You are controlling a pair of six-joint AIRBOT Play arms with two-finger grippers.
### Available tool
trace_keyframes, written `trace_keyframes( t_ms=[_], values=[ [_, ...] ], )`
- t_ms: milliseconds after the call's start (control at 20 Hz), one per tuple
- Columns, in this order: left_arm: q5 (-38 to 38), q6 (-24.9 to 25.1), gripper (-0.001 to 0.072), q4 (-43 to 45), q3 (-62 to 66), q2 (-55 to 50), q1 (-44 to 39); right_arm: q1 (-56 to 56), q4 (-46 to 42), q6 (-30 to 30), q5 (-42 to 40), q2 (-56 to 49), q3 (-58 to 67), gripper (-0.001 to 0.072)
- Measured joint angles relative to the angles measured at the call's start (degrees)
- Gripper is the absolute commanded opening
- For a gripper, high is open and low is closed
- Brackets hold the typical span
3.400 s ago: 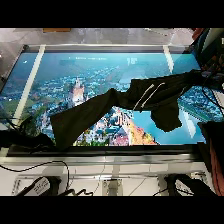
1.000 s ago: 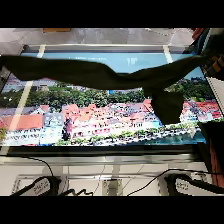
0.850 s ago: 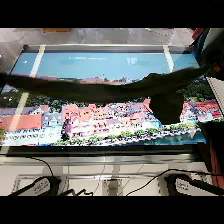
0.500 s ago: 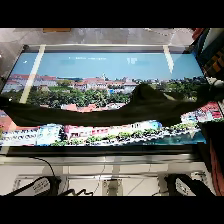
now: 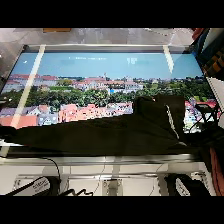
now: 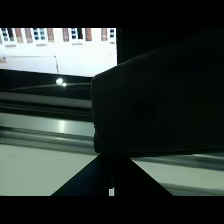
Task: Fold the clothes and pants, and hang the long-sleeved shirts on hangers.
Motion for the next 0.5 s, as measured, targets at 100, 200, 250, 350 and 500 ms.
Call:
trace_keyframes(
  t_ms=[100,200,250,350,500],
  values=[
    [-0.59,0.15,0.0015,1.18,-0.66,0.00,0.50,0.00,-0.44,-0.02,2.45,0.22,-0.90,0.0033],
    [-0.81,0.26,0.0015,1.79,-1.01,0.00,0.85,0.00,-0.68,-0.04,3.85,0.35,-1.36,0.0033],
    [-0.85,0.33,0.0015,2.03,-1.11,0.00,0.96,0.00,-0.74,-0.07,3.89,0.44,-1.46,0.0033],
    [-1.18,0.35,0.0015,2.67,-1.25,-0.02,1.09,-0.02,-0.81,-0.07,4.11,0.44,-1.64,0.0033],
    [-1.31,0.35,0.0016,6.45,-1.33,-0.04,1.20,0.00,-0.57,-0.07,5.05,0.46,-1.79,0.0033]
  ],
)
